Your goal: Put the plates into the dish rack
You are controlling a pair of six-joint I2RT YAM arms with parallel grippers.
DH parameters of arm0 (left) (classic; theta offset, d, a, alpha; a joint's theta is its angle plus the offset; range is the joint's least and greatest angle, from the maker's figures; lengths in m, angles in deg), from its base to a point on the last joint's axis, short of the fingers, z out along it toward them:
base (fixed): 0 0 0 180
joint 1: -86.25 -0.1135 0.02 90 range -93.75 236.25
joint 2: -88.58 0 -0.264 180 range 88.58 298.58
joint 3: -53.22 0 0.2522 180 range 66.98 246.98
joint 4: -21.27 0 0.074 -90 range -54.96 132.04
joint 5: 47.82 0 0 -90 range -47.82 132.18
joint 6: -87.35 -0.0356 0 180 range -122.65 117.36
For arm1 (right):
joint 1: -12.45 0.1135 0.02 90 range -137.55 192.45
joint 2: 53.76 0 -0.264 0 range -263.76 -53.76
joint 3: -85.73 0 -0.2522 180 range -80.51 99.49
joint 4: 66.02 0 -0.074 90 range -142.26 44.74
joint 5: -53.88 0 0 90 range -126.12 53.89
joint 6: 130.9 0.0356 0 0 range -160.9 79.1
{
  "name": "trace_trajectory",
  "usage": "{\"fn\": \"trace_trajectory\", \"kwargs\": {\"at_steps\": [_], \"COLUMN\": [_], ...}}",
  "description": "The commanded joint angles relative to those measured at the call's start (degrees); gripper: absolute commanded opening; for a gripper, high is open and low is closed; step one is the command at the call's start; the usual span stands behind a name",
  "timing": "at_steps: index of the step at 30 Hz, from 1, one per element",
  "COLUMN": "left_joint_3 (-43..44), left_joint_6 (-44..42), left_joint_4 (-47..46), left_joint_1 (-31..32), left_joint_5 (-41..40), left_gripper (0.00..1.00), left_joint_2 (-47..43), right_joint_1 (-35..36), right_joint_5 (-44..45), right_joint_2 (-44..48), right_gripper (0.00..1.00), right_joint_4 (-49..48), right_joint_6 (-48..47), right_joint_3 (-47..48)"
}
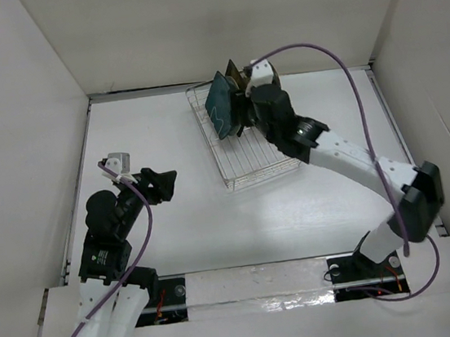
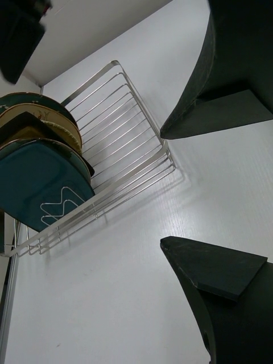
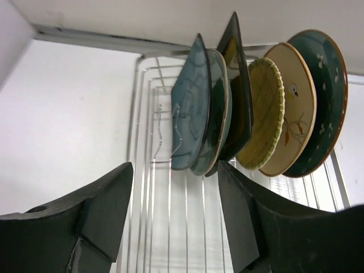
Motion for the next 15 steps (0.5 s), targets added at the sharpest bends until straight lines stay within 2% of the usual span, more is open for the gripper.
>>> {"fn": "trace_trajectory", "kwargs": {"at_steps": [1, 3, 4, 7, 10, 12, 15], "left_joint_3": [1.81, 1.81, 1.98, 1.81, 1.98, 1.81, 1.81], "left_joint_6": [-0.27, -0.36, -0.36, -0.71, -1.06, -1.32, -1.41], "left_joint_4": [-1.65, -2.00, -2.01, -2.53, -2.80, -3.06, -3.85], "left_joint_1": [0.41, 0.41, 0.41, 0.41, 0.41, 0.41, 0.41], "left_joint_5": [-0.34, -0.33, -0.42, -1.12, -1.39, -1.39, -1.57], "left_gripper": [0.67, 0.68, 0.68, 0.68, 0.67, 0.66, 0.68], "left_joint_2": [-0.13, -0.57, -0.83, -1.97, -2.33, -2.24, -2.15], "right_joint_1": [2.17, 2.78, 2.79, 3.32, 3.32, 3.32, 3.32], "right_joint_5": [-3.50, -5.17, -6.40, -7.46, -6.77, -6.15, -6.23], "right_joint_2": [12.42, 17.44, 21.90, 29.73, 36.94, 40.12, 44.87], "right_gripper": [0.70, 0.76, 0.77, 0.81, 0.84, 0.92, 0.93], "right_joint_4": [-18.20, -22.68, -23.66, -25.25, -22.98, -19.91, -18.14], "right_joint_6": [-1.27, 0.48, 0.93, 2.25, 2.34, 2.86, 3.65], "right_joint_3": [-14.83, -21.29, -26.98, -34.13, -41.26, -44.87, -48.55]}}
